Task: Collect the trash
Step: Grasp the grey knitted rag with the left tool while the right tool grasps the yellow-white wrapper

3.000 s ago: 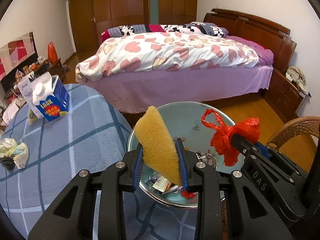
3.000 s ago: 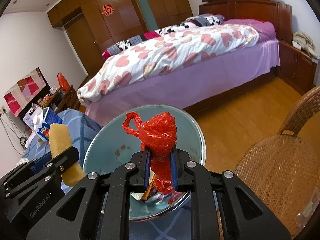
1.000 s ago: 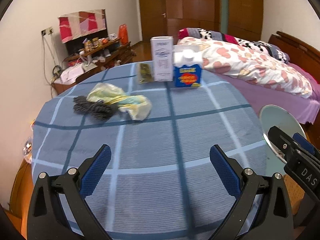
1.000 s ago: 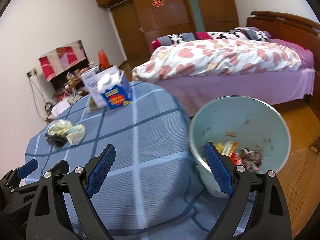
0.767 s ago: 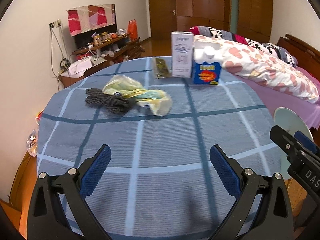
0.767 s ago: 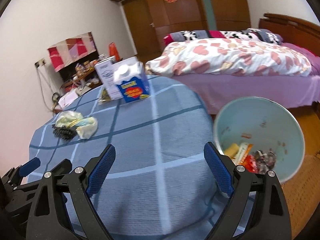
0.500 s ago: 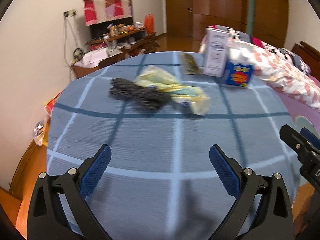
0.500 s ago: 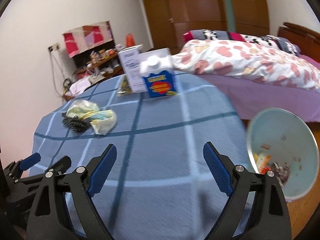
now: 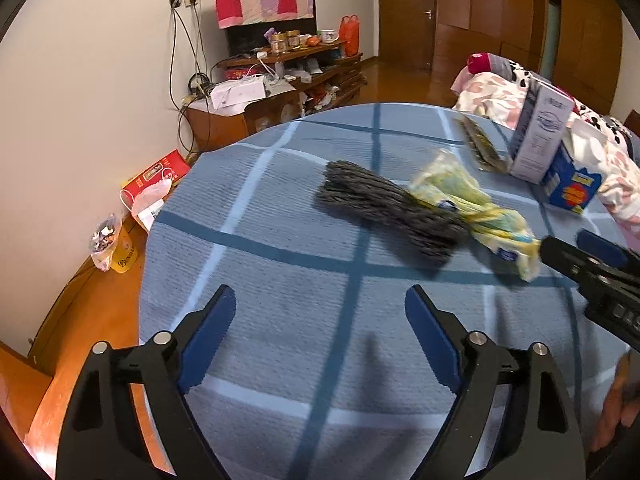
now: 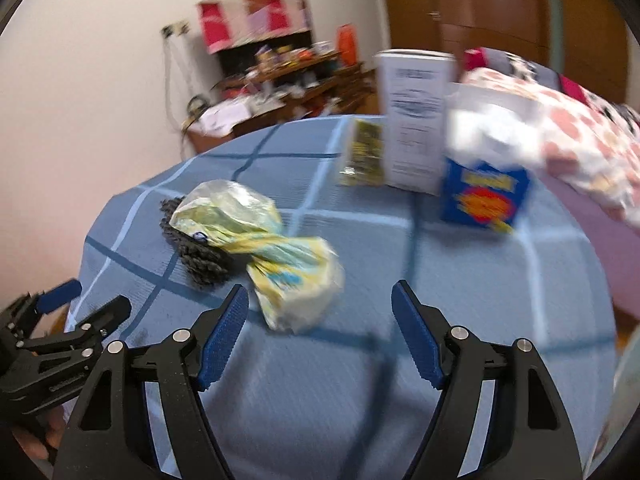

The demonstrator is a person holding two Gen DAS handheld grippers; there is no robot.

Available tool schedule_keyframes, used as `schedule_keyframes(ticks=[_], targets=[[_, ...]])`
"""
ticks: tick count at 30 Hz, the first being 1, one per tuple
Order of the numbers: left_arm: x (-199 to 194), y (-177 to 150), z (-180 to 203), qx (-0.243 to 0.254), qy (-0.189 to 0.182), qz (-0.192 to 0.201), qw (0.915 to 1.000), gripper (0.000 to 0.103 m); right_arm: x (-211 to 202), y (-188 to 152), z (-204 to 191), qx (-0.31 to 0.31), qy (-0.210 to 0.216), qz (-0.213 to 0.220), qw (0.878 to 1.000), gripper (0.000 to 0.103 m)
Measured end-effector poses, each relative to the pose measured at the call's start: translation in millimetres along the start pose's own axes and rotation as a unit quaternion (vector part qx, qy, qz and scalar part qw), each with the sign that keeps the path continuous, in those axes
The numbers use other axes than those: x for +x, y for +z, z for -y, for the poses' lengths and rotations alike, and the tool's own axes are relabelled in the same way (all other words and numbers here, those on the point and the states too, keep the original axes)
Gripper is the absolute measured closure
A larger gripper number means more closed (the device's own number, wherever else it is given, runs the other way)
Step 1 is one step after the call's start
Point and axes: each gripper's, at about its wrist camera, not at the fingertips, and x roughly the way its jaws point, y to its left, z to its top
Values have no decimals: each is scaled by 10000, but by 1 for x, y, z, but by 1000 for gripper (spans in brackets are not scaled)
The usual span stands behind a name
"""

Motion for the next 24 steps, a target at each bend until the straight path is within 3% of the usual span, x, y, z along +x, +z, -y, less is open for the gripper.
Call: schedule_keyframes(ticks=[7, 9, 14, 24], targets=[[3, 19, -14, -146, 134, 52, 9998, 19, 53, 27, -12, -618, 355, -608, 9956, 30], [3, 24, -15, -196, 121, 49, 9997, 20, 66, 27, -12, -721, 402, -813, 9933, 40], [6, 35, -5, -258, 54, 58, 9996, 20, 56, 19, -5, -525, 543, -715, 9946, 57], [36, 58, 40, -545, -216, -129, 9982, 21, -31, -16, 46, 818, -181, 86, 9965, 60]])
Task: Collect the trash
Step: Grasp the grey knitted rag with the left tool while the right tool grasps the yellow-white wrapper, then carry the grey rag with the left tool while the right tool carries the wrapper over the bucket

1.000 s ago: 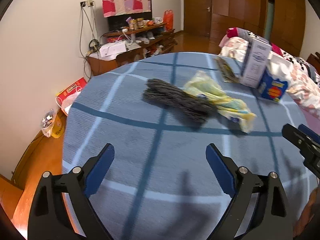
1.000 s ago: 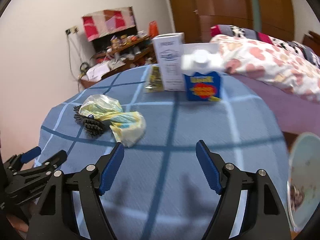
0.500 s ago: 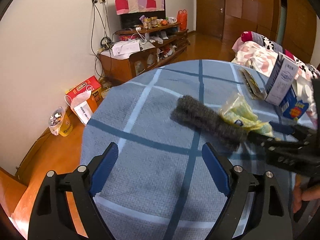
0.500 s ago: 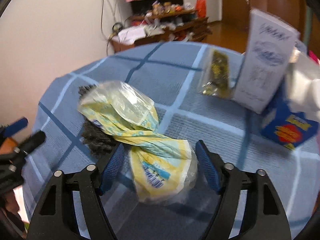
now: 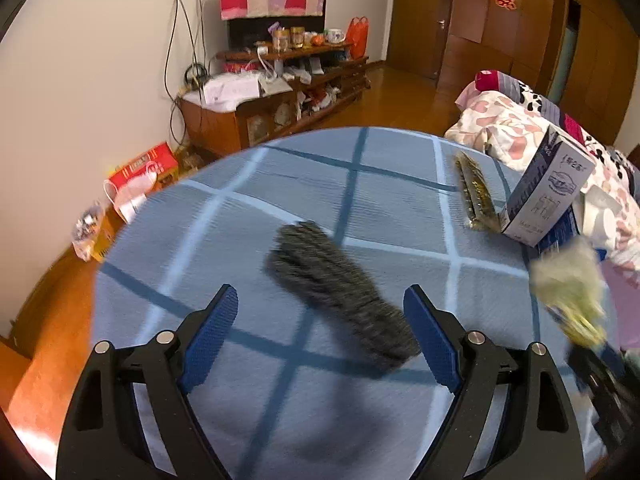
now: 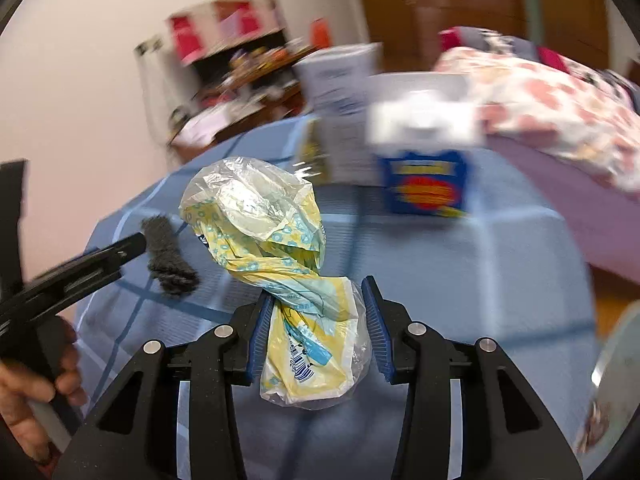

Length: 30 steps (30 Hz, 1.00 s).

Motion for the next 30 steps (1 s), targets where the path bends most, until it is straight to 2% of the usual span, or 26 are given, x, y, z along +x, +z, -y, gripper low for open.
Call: schedule_keyframes(ticks=[3, 5, 7, 11, 13, 17, 23, 30], targets=[[18, 1, 10, -123, 6, -186, 9998, 30, -21, -12, 13, 176, -176, 212, 9995, 59], [29, 1, 12, -208, -7, -326, 9993, 44, -32, -20, 21, 273, -228, 290, 9989, 59], [40, -2, 13, -296, -82, -474, 9984, 54, -40, -24, 27, 402, -250, 309, 9984, 59], [42, -5, 8, -312, -111, -396, 9987, 73, -55, -29, 38, 621, -366, 433, 9965, 59], [36, -6, 5, -289, -157, -369, 9988, 78, -64, -29, 43, 711, -451, 549, 9949, 59], [11, -10, 4, -47, -223, -142, 9996, 78, -79, -37, 55, 957, -608, 733, 9908, 59], [-45, -31, 10, 443, -390, 337, 9977, 78, -104, -50, 62, 1091, -674, 944, 9872, 59], [-88, -64, 26, 744, -639, 478, 9940, 78, -130, -70, 72, 1211, -822, 1072, 9834, 59]])
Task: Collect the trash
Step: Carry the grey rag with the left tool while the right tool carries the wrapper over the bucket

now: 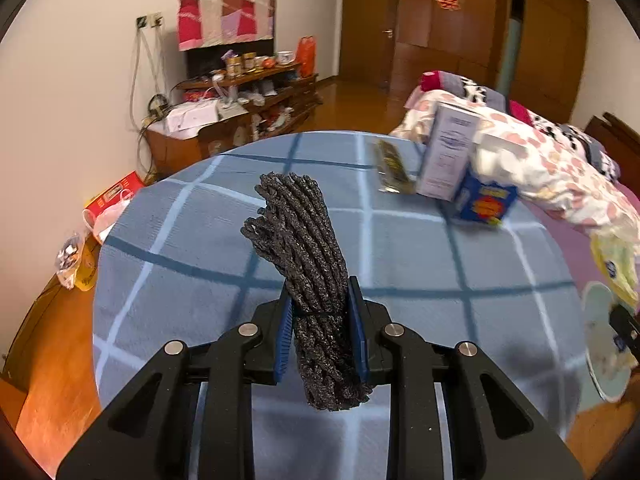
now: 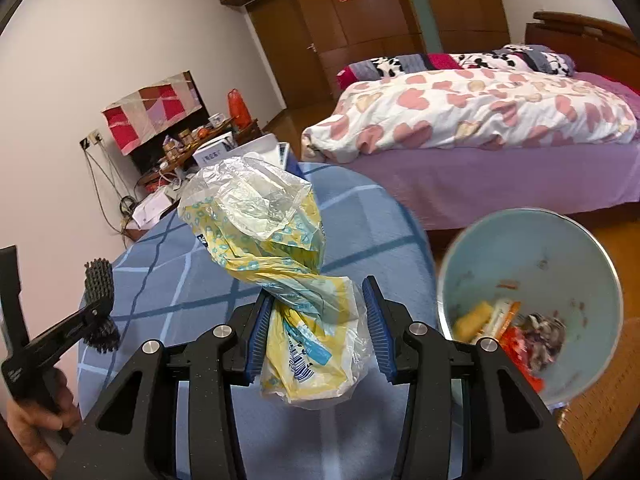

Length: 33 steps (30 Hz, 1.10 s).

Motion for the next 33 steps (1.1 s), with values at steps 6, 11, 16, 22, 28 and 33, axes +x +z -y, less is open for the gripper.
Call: schedule_keyframes(ticks=[6, 11, 16, 22, 28, 33], targets=[[-25, -22, 36, 361, -260, 87, 9990, 78, -27, -13, 20, 131, -172, 123, 9997, 59], [-42, -37, 68, 648, -492, 157, 9966, 78, -48, -23, 41, 309, -336, 228, 9987, 59], [-60, -48, 96, 901, -690, 277, 9932, 78, -66, -33, 60, 457, -514, 299, 9972, 59], [-75, -55, 124, 1157, -866, 382, 9888, 78, -83, -41, 84, 652, -717, 362, 9946, 59], [-84, -60, 148, 1372, -1072, 400, 9839, 78, -96, -46, 106, 874, -918, 441, 9910, 59], [-90, -62, 165, 1497, -1224, 438, 9802, 78, -103, -49, 123, 1064, -1036, 469, 9878, 59]])
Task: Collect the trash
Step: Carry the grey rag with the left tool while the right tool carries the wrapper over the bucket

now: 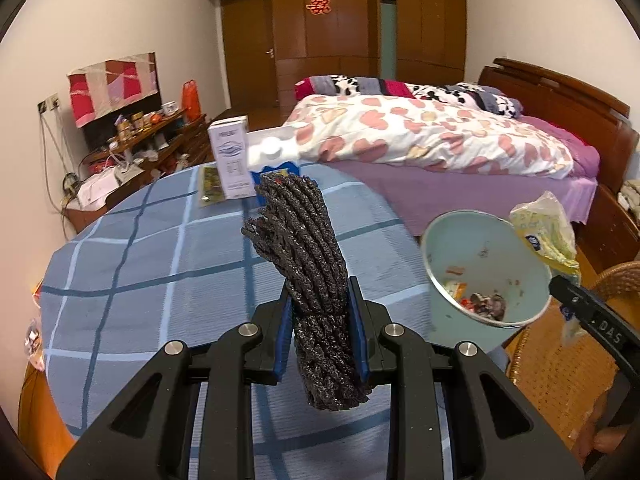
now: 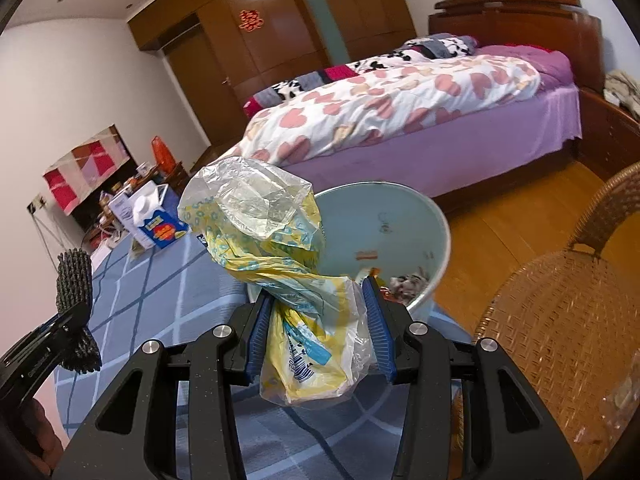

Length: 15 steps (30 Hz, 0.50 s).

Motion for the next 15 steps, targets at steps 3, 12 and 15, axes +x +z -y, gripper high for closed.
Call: schedule_keyframes(ticks=[3, 12, 15], targets=[[-2, 2, 10, 75, -88, 34, 9999, 78, -2, 2, 4, 49, -24, 24, 10000, 59], [-6, 9, 31, 243, -257, 113, 9993, 78, -4, 6, 9, 130, -88, 93, 9998, 59], [-5, 10, 34, 271, -289, 122, 9991, 78, -4, 8, 13, 188, -122, 107, 9997, 59]])
